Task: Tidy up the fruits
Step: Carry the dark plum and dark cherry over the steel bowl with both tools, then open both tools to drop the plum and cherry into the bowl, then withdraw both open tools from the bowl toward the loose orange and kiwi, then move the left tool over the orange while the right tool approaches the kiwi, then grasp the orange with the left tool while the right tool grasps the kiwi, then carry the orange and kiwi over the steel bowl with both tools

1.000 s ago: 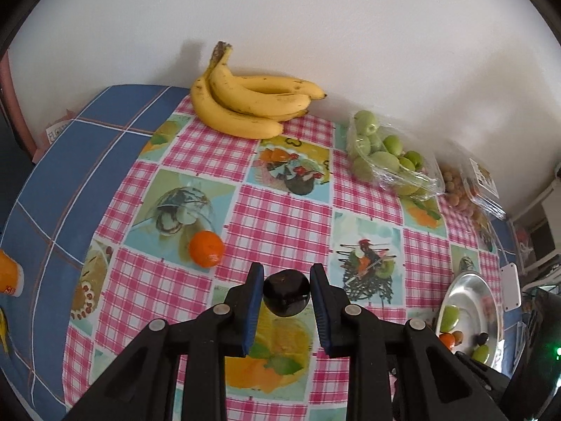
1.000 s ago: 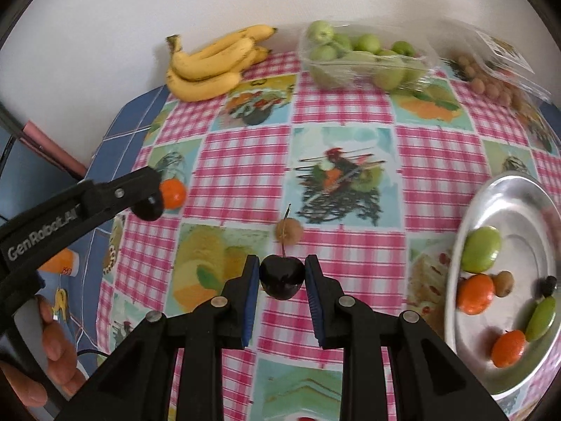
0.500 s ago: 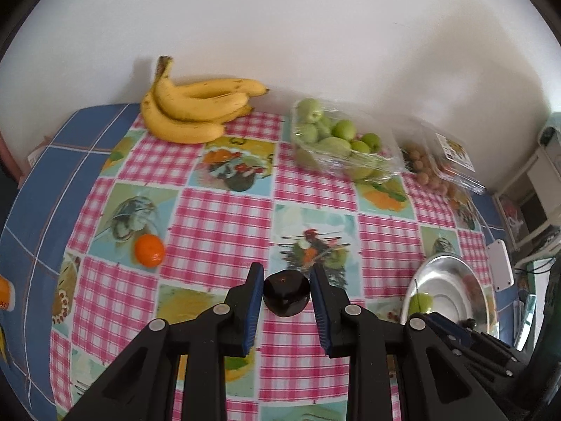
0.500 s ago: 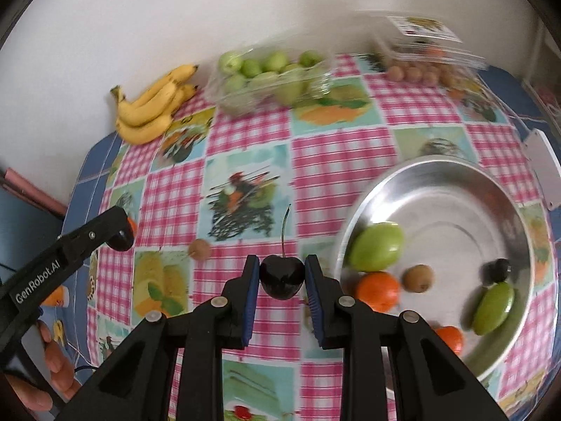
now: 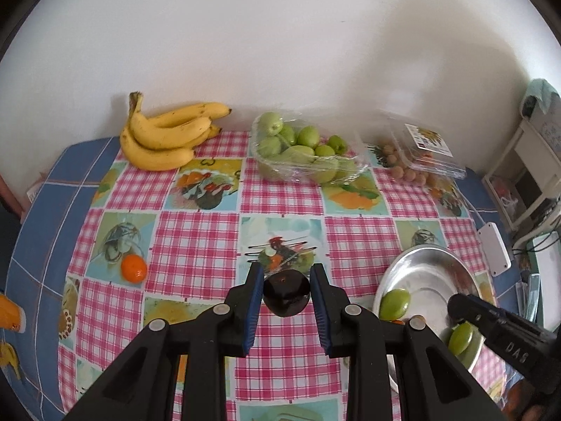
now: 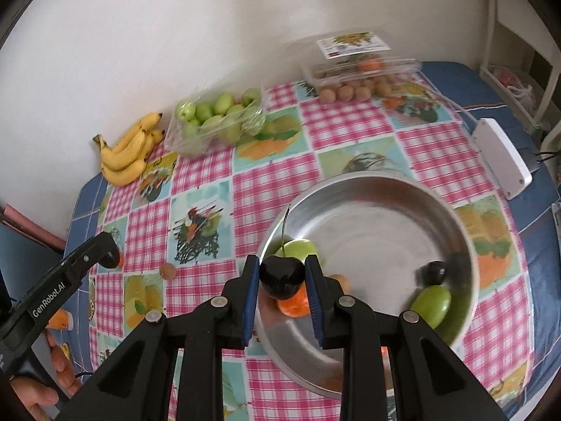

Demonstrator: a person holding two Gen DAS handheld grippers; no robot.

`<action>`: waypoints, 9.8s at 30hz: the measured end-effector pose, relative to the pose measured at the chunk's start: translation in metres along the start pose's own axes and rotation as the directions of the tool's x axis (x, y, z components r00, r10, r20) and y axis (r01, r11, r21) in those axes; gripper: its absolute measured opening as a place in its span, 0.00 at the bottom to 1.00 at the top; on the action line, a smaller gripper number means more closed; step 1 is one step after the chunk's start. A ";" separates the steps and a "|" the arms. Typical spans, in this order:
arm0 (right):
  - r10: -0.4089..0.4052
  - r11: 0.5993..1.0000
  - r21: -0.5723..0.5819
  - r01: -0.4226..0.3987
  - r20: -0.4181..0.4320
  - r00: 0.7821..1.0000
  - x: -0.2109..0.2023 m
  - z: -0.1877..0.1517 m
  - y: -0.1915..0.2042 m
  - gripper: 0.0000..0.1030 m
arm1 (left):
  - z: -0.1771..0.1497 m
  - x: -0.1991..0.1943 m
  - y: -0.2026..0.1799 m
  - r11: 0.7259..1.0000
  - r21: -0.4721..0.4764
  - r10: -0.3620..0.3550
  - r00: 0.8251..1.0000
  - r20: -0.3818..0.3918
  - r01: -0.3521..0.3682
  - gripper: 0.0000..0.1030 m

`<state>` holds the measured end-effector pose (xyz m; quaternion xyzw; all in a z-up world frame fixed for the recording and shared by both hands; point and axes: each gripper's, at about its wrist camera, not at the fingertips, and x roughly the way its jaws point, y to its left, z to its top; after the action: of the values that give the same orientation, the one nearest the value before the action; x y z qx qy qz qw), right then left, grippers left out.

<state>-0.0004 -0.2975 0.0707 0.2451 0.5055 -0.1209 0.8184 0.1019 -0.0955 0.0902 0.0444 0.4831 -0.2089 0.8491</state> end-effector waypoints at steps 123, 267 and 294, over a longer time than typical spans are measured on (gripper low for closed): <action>-0.109 0.993 -0.065 0.099 -0.179 0.978 0.058 -0.035 0.022 0.94 | -0.046 0.042 0.086 0.956 -0.154 0.219 0.958 -0.187 -0.249 1.00; -0.024 0.979 -0.204 -0.001 -0.119 0.993 0.035 -0.063 0.071 0.26 | -0.062 0.017 0.052 0.971 -0.199 0.104 0.983 -0.153 -0.134 0.37; -0.118 0.990 0.070 0.124 -0.082 0.990 0.015 -0.032 -0.065 0.27 | -0.069 0.035 -0.055 1.000 -0.031 -0.008 0.987 -0.162 0.003 0.37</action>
<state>-0.0472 -0.3356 0.0276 0.2490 0.5460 -0.1794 0.7795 0.0402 -0.1374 0.0314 0.0469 0.5539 -0.1996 0.8069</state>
